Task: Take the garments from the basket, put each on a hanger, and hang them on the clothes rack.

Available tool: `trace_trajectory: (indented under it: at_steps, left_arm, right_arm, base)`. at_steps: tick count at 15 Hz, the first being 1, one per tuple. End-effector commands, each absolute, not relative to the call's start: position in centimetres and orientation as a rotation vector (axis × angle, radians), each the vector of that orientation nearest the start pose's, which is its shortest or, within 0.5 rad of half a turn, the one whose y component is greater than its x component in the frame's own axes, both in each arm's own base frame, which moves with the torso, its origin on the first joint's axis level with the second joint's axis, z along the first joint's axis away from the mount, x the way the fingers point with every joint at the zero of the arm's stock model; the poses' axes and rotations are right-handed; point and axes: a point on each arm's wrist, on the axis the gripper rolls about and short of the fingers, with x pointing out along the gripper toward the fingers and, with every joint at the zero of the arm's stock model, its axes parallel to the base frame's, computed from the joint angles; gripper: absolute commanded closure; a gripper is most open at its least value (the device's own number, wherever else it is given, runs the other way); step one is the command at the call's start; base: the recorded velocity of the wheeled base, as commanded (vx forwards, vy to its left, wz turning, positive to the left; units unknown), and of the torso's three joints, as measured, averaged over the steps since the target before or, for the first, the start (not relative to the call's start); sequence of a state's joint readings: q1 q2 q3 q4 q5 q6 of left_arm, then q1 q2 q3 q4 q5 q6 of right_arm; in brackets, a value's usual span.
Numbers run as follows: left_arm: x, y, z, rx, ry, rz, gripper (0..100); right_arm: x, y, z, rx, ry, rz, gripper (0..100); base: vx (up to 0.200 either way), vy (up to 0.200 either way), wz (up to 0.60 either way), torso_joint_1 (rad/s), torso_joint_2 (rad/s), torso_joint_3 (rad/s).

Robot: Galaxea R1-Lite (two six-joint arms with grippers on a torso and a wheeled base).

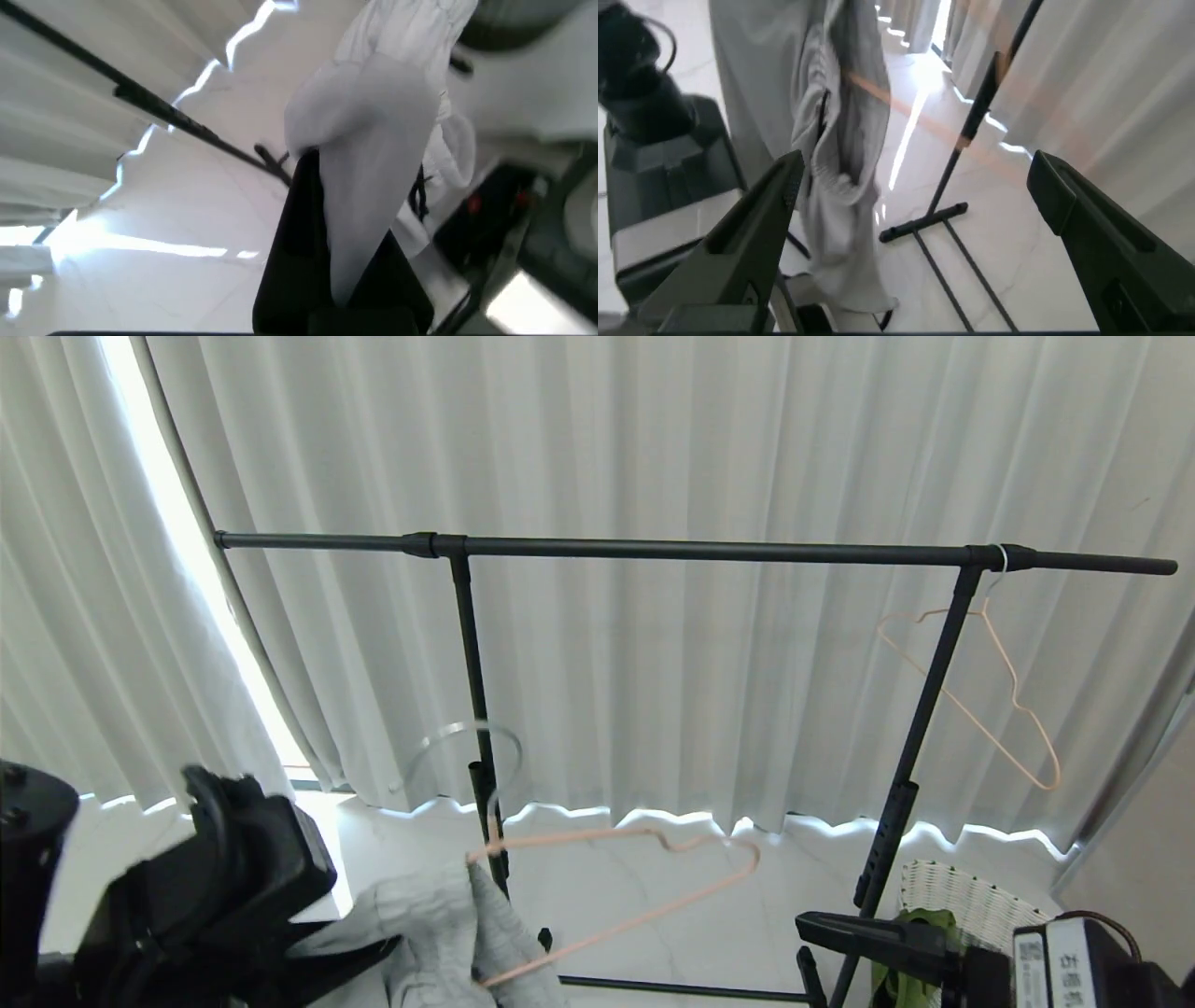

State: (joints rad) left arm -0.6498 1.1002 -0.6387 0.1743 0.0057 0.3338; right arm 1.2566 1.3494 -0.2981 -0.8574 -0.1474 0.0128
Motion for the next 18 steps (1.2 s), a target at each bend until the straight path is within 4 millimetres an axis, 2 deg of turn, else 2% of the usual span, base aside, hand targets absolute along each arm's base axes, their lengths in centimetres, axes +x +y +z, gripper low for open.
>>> trace_trajectory:
  at_steps: [1,5,8,10,12,18]
  left_arm:
    - [11.5,-8.5,22.3,0.422,0.446,-0.658,100]
    - [11.7,-8.7,25.0,0.379,0.354,-0.657,100]
    - [11.6,-8.9,25.9,0.368,0.32,-0.669,100]
    - [11.6,-8.9,26.2,0.366,0.311,-0.671,100]
    - [11.6,-8.9,26.2,0.366,0.31,-0.673,100]
    - [11.6,-8.9,26.5,0.362,0.299,-0.672,100]
  right_arm:
    - [7.0,18.9,15.7,-0.093,0.202,1.076,0]
    - [9.2,22.6,14.4,0.002,0.345,1.006,0]
    - [11.8,25.2,13.4,0.011,0.378,0.943,0]
    - [12.7,26.2,12.6,-0.001,0.39,0.913,0]
    - [13.0,26.6,11.7,-0.021,0.405,0.872,0]
    - [12.9,26.4,11.3,-0.035,0.418,0.858,0]
  base:
    - [0.0,0.0,0.0,0.0,0.0,0.0]
    - [0.0,0.0,0.0,0.0,0.0,0.0]
    - [0.0,0.0,0.0,0.0,0.0,0.0]
    - [0.0,0.0,0.0,0.0,0.0,0.0]
    - [0.0,0.0,0.0,0.0,0.0,0.0]
    - [0.0,0.0,0.0,0.0,0.0,0.0]
